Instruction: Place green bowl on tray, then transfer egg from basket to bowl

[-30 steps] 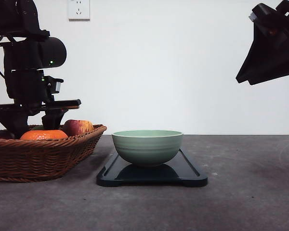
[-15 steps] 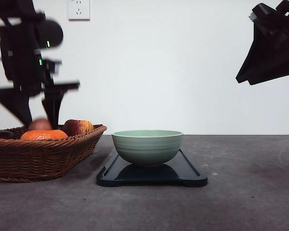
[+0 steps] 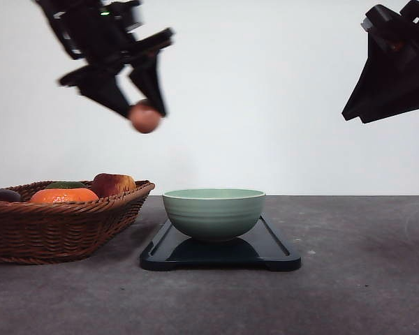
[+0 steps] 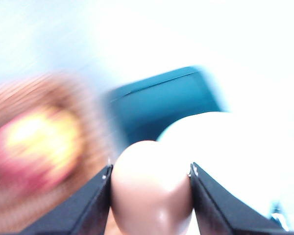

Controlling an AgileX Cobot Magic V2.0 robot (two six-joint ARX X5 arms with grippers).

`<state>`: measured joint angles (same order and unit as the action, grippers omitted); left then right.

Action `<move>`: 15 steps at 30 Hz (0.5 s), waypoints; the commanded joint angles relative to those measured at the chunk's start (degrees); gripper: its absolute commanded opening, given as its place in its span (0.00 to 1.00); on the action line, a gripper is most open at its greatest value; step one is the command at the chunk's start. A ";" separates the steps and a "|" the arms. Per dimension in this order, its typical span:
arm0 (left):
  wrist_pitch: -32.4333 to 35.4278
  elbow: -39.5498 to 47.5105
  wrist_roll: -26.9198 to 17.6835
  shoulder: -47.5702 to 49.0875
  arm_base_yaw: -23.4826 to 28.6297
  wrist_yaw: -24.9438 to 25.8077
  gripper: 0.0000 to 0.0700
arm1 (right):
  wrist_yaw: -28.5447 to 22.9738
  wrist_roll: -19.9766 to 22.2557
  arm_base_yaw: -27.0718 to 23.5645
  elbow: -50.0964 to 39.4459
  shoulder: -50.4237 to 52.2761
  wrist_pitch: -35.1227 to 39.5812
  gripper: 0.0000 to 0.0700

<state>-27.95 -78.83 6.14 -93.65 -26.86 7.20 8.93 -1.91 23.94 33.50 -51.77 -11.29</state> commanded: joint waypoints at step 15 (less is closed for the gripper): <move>11.48 -1.26 -5.15 -12.71 -9.91 -3.38 0.21 | 0.04 -0.42 0.28 0.59 -0.15 0.59 0.25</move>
<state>-17.13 -78.85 2.28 -104.74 -36.17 4.17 8.95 -1.91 23.94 33.50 -51.77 -11.29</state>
